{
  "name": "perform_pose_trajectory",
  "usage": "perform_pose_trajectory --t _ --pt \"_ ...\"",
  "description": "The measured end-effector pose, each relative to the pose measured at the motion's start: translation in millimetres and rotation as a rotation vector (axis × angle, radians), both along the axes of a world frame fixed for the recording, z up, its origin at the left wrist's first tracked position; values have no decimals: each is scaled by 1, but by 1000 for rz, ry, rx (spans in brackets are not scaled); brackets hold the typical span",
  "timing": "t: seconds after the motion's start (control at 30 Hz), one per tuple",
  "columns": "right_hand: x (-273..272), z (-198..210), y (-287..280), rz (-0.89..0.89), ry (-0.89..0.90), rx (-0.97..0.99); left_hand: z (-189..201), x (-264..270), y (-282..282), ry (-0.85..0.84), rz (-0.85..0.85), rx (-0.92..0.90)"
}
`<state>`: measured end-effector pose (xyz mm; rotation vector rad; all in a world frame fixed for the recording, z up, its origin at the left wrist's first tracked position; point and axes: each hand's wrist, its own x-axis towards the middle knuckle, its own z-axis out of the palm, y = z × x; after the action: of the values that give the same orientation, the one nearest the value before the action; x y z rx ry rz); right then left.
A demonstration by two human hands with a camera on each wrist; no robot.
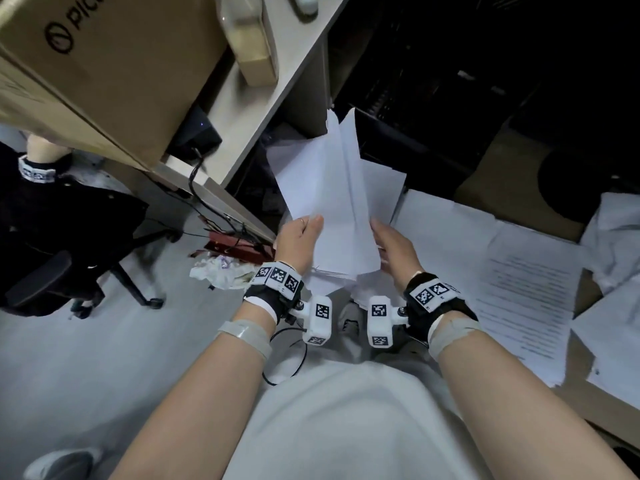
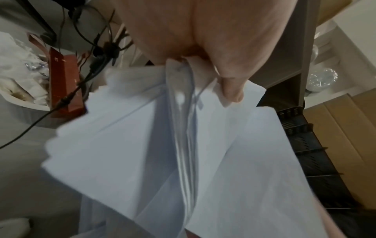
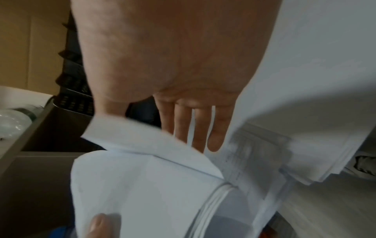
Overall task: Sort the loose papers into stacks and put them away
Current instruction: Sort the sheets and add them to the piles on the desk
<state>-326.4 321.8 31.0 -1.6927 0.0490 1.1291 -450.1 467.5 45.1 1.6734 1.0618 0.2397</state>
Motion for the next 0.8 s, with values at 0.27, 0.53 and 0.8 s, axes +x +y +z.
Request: perform_pose_trajectory --t 0.27,0.53,0.8 --pt "10 8 -17 -56 31 -8 3 2 -9 -8 -38 -53" --pt "4 -8 -29 -163 -46 -134 5 -11 -5 -17 -52 -75" --pt "1 -26 -80 -158 -246 -288 3 11 -47 28 -259 -312"
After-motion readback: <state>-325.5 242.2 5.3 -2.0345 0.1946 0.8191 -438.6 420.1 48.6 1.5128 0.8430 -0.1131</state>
